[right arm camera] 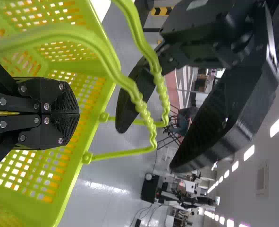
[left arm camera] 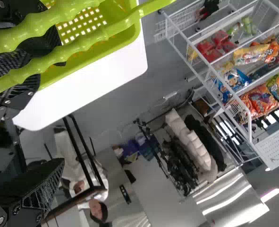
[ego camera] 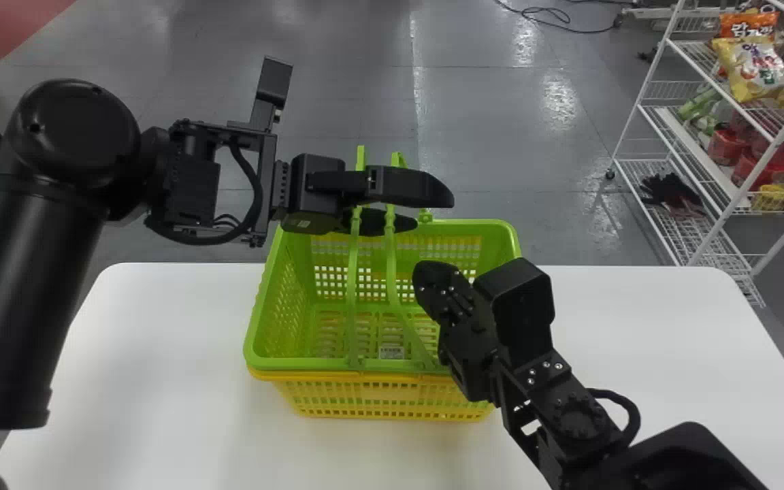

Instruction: Grasp handle with right gripper to insert into left gripper then lift and swing left to center

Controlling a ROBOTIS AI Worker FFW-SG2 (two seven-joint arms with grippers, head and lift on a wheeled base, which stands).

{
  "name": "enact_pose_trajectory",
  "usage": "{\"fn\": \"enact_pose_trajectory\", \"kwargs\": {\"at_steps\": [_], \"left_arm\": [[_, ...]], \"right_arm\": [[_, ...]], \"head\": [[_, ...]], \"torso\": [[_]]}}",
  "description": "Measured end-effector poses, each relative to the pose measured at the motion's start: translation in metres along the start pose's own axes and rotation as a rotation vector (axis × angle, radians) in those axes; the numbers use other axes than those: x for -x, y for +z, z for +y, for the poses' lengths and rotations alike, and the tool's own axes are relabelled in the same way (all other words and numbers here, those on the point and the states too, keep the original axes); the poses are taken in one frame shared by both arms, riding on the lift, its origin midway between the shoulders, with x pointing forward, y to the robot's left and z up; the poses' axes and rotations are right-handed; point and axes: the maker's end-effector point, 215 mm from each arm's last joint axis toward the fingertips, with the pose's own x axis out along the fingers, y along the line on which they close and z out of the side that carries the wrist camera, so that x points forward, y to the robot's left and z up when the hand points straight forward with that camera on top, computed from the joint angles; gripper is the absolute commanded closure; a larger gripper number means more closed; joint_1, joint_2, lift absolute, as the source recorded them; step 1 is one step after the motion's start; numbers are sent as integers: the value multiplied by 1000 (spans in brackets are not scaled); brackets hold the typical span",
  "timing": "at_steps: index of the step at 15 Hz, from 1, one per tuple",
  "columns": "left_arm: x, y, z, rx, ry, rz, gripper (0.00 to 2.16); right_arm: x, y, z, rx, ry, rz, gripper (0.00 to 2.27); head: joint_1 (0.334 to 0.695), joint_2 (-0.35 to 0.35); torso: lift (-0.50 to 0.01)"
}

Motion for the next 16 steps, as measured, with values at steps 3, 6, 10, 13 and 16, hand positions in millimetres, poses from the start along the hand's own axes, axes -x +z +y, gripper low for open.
{"fn": "enact_pose_trajectory", "kwargs": {"at_steps": [3, 6, 10, 13, 16], "left_arm": [[-2, 0, 3, 82, -65, -23, 90], [-6, 0, 9, 147, -109, -48, 90], [-6, 5, 4, 158, -135, -61, 90], [-6, 9, -5, 154, -156, -63, 90], [-7, 12, -15, 149, -181, -61, 90]], "right_arm": [[13, -7, -32, -26, -55, -3, 2138], [36, -14, -57, -43, -104, -29, 2135], [78, -22, -88, -74, -173, -102, 1592], [100, -35, -104, -104, -198, -133, 370], [120, -48, -118, -116, -223, -153, 100]], "head": [[695, -70], [695, -102], [695, -163], [695, -195], [695, -231]], "torso": [[-93], [-93], [-93], [-93], [-93]]}}
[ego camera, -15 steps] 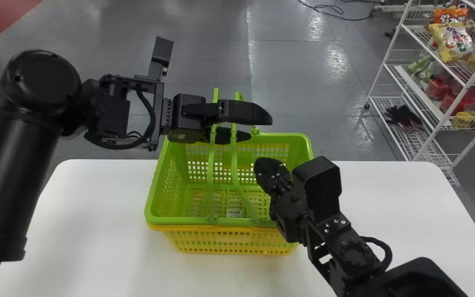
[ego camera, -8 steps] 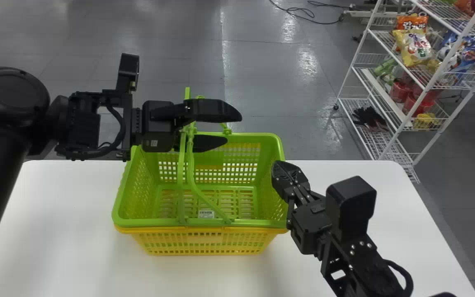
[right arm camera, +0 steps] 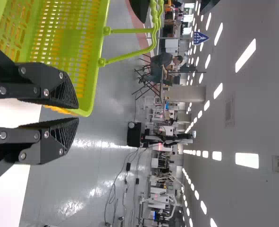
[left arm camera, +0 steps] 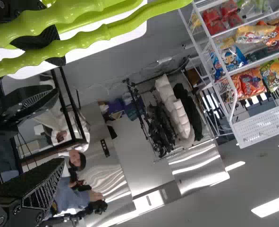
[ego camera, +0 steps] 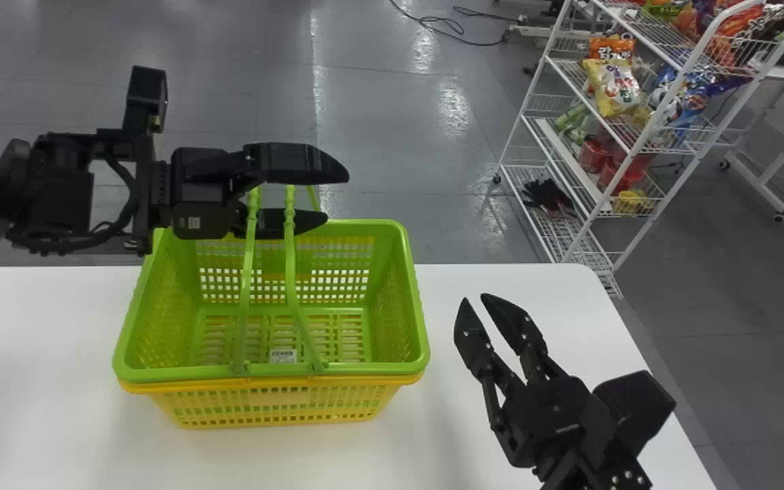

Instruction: Grasp handle with right gripper to insert into left gripper then lift and swing left to center

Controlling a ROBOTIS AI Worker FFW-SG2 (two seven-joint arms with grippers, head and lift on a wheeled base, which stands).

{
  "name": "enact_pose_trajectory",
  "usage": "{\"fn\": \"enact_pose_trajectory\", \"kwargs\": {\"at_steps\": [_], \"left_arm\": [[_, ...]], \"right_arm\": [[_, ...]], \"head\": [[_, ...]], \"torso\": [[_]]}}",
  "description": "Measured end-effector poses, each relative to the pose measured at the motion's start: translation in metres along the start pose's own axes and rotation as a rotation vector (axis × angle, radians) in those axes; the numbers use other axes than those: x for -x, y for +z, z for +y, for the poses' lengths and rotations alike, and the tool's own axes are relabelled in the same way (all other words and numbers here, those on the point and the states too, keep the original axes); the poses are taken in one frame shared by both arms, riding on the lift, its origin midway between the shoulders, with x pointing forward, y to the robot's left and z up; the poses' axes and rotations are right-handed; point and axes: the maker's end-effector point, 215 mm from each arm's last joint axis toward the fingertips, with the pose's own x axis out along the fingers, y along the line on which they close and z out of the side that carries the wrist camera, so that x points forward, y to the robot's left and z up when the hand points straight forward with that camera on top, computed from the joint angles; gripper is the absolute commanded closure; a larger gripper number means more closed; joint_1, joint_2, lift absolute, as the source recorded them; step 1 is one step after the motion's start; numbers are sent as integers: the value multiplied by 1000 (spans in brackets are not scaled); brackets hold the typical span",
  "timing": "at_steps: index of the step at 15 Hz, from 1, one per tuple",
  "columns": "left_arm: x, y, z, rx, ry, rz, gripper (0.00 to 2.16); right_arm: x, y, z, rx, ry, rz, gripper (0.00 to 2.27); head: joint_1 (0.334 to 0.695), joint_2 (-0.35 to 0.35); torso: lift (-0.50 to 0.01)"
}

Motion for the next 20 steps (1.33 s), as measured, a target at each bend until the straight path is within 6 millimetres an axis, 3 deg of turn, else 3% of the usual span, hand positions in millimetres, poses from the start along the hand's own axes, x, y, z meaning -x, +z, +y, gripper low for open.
{"fn": "enact_pose_trajectory", "kwargs": {"at_steps": [6, 14, 20], "left_arm": [[-8, 5, -19, -13, -27, 10, 90], [-5, 20, -65, -12, -52, 100, 90], [-1, 48, -93, 51, -111, 93, 90]], "right_arm": [[23, -11, -26, -24, -54, -26, 103], [40, -12, -38, -29, -76, -51, 100], [47, -16, -44, -35, -88, -67, 100]], "head": [[695, -283], [695, -313], [685, -318]], "torso": [[-93], [-93], [-93]]}}
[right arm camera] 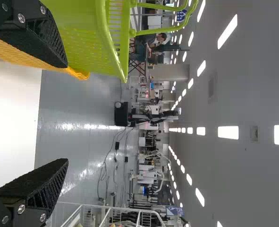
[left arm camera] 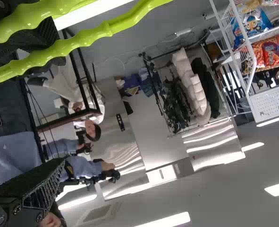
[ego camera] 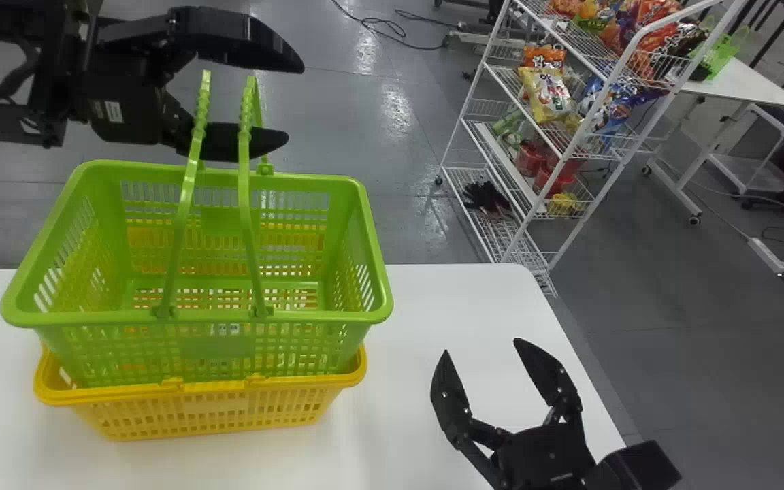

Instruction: Grasp handle with right gripper to insert into left gripper then lift and swing left to center

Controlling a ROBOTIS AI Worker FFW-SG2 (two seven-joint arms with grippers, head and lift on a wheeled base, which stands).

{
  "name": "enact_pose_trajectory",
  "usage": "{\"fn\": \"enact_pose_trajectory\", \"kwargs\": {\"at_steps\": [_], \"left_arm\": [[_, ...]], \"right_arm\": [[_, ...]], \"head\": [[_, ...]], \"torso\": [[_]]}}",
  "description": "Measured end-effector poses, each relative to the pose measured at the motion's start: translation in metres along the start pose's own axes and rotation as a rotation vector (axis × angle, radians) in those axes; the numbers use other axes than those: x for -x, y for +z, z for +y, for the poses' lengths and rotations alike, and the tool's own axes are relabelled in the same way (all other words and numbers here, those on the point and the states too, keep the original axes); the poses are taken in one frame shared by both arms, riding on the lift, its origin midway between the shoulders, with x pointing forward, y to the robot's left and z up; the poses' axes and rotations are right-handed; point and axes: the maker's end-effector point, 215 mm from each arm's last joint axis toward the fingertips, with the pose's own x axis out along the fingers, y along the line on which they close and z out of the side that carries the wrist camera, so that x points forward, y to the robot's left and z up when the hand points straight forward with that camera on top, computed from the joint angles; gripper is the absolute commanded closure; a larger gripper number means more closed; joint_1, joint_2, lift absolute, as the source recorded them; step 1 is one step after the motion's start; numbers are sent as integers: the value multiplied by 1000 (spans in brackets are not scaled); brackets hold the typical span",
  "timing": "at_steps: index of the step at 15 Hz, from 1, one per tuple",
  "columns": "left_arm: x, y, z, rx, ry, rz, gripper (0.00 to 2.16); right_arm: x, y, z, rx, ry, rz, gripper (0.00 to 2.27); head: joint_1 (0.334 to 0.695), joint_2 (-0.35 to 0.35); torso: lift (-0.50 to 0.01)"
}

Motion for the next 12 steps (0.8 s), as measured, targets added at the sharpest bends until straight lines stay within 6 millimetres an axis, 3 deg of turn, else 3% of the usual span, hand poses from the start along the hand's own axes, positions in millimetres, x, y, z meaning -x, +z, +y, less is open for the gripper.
{"fn": "enact_pose_trajectory", "kwargs": {"at_steps": [8, 10, 12], "left_arm": [[2, 29, -37, 54, -56, -12, 218], [3, 32, -37, 61, -43, -14, 404], [4, 35, -39, 64, -44, -18, 934]], "right_arm": [[3, -6, -8, -19, -8, -13, 100], [3, -7, -11, -20, -12, -16, 103], [5, -8, -13, -19, -15, -17, 103]], "head": [[645, -323], [643, -324], [641, -324]], "torso": [[-93], [-93], [-93]]}}
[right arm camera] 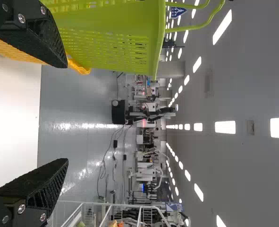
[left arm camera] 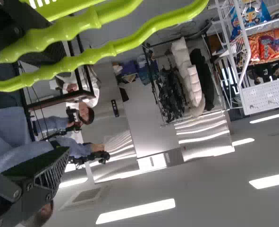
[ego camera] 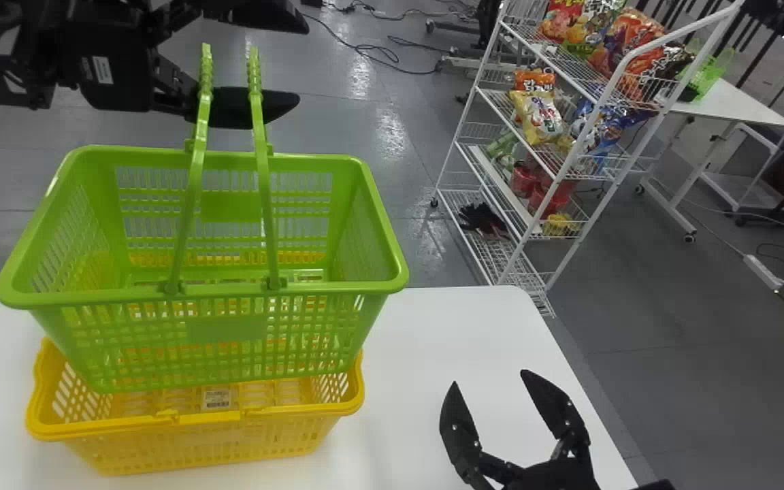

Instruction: Grasp handle with right gripper to insert into left gripper then lift and swing left to center

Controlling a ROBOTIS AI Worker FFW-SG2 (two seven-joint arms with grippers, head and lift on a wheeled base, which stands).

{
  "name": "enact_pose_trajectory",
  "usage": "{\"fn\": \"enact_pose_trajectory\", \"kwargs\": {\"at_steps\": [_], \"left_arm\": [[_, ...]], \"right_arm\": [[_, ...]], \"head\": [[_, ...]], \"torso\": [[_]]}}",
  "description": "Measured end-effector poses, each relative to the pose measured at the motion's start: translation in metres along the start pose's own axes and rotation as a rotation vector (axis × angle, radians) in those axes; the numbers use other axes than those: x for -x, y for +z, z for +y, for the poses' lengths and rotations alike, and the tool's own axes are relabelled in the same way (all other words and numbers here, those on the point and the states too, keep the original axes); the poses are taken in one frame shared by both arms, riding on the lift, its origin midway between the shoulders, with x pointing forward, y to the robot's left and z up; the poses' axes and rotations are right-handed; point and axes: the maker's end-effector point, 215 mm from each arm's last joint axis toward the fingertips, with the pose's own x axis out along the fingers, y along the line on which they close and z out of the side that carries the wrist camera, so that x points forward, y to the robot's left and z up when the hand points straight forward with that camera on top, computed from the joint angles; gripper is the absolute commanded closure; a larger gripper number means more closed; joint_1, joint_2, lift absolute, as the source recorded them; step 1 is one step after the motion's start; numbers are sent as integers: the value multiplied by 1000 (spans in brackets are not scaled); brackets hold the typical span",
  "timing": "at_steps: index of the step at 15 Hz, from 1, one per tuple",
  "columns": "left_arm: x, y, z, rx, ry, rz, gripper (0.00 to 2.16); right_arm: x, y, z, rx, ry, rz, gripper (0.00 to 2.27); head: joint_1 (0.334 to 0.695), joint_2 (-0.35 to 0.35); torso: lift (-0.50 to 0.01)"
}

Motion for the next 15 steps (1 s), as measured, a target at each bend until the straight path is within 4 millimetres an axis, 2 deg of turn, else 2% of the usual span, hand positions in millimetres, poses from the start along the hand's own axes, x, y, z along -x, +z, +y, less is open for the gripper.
{"fn": "enact_pose_trajectory", "kwargs": {"at_steps": [3, 7, 11, 13, 15], "left_arm": [[0, 2, -2, 8, -5, -3, 1764], [-1, 1, -1, 7, 5, 2, 1939], [6, 7, -7, -6, 7, -9, 1943], [24, 15, -9, -17, 22, -33, 1943], [51, 26, -12, -33, 47, -71, 1943]], "right_arm": [[2, -2, -2, 0, 0, 4, 103], [7, -7, -3, -2, -5, 9, 103], [12, -10, -6, -4, -13, 10, 103], [14, -10, -9, -8, -16, 7, 107], [16, -10, -12, -10, -21, 5, 107]], "head": [[640, -326], [647, -331], [645, -328], [642, -316], [639, -293]], "torso": [[-93], [-93], [-93], [-93], [-93]]}}
